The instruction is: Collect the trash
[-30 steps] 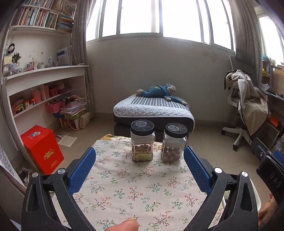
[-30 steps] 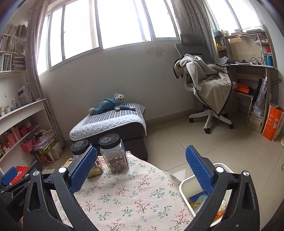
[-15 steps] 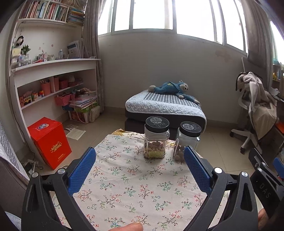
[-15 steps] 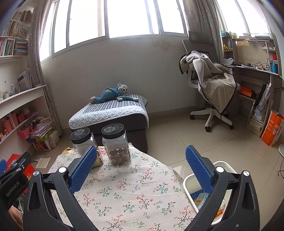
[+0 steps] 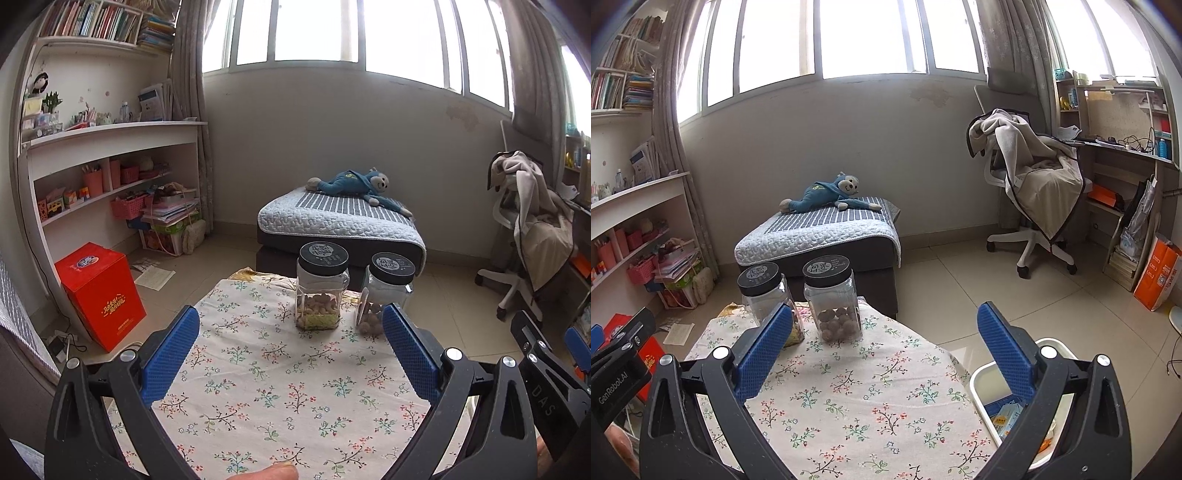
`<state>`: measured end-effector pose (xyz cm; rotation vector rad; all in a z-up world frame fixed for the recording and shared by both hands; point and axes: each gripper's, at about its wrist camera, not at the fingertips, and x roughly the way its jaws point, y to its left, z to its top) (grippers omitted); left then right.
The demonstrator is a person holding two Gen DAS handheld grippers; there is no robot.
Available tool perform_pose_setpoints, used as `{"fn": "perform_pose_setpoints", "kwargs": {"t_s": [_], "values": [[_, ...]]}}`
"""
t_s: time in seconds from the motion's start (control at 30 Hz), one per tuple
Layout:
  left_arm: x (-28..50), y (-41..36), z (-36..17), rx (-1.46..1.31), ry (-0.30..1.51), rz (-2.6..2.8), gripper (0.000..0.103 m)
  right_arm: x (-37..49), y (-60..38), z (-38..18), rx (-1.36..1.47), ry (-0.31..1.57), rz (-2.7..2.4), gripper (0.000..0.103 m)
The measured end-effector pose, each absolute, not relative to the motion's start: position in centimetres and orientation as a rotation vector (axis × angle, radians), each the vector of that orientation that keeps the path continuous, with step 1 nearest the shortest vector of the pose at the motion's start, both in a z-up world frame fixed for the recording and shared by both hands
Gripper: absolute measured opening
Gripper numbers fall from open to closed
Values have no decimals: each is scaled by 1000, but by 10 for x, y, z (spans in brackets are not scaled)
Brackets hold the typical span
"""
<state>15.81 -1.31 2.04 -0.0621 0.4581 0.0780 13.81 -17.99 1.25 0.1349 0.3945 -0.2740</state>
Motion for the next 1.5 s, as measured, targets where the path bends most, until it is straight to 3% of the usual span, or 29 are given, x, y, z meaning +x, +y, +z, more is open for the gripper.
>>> {"fn": "perform_pose_setpoints", "kwargs": {"t_s": [1.5], "values": [[161,-10,11,-66,475,84,96,139,-183,10,132,398,-274,96]]}}
